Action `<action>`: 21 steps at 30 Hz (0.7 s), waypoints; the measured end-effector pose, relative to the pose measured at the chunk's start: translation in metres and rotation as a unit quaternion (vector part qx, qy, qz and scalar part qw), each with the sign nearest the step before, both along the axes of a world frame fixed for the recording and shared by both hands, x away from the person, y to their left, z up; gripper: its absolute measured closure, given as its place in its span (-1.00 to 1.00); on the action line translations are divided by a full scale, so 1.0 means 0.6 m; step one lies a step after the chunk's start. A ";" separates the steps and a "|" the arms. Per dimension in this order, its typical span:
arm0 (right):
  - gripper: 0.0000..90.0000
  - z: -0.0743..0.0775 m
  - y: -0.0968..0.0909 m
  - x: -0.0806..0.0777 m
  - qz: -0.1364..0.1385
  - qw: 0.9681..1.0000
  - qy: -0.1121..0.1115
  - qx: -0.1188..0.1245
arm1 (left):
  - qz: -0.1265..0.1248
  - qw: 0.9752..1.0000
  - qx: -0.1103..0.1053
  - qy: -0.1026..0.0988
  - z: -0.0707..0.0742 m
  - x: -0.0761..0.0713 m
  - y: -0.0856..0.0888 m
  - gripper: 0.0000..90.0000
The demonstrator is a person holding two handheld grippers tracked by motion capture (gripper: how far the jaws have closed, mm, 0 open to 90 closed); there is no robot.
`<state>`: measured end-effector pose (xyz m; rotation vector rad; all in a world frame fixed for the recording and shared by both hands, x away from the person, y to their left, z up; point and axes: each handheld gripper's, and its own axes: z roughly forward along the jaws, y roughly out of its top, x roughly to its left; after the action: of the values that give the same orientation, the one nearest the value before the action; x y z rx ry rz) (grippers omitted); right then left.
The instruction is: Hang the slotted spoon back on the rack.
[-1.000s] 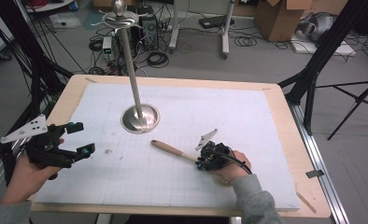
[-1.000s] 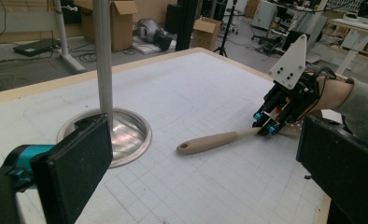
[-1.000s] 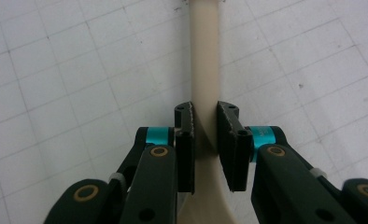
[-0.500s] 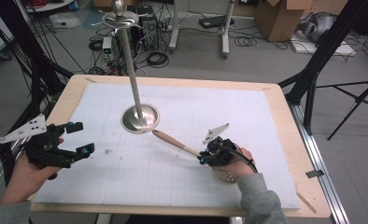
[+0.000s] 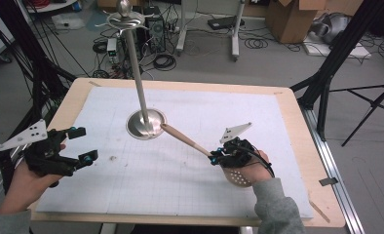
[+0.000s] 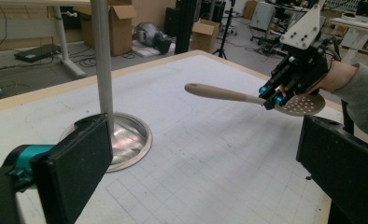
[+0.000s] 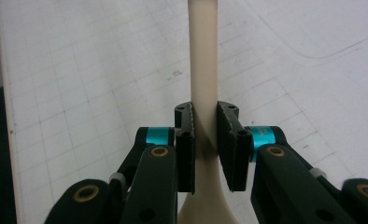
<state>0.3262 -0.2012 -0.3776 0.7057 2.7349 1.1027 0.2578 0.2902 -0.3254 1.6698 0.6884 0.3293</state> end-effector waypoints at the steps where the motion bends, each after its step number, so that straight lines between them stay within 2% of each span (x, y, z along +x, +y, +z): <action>1: 0.74 0.003 -0.001 0.001 -0.001 1.000 0.001 0.003 | 0.000 1.000 -0.001 0.001 0.000 0.000 0.000 -0.91; 7: 0.74 0.019 -0.004 0.004 0.010 1.000 -0.003 0.016 | -0.004 1.000 -0.010 0.006 0.001 -0.002 0.004 -0.91; 12: 0.74 0.035 -0.008 0.007 0.018 0.999 -0.009 0.030 | 0.001 1.000 -0.005 0.005 0.000 -0.004 0.004 -0.91; 17: 0.74 0.064 -0.013 0.010 0.018 0.999 -0.019 0.046 | -0.001 1.000 -0.001 0.005 -0.003 -0.006 0.002 -0.91; 21: 0.73 0.091 -0.012 0.012 0.022 0.998 -0.031 0.052 | 0.002 1.000 -0.005 0.003 -0.002 -0.009 0.006 -0.91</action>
<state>0.3333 -0.2081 -0.3228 0.6168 2.6699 1.2627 0.2524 0.2940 -0.3268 1.6617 0.6968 0.3224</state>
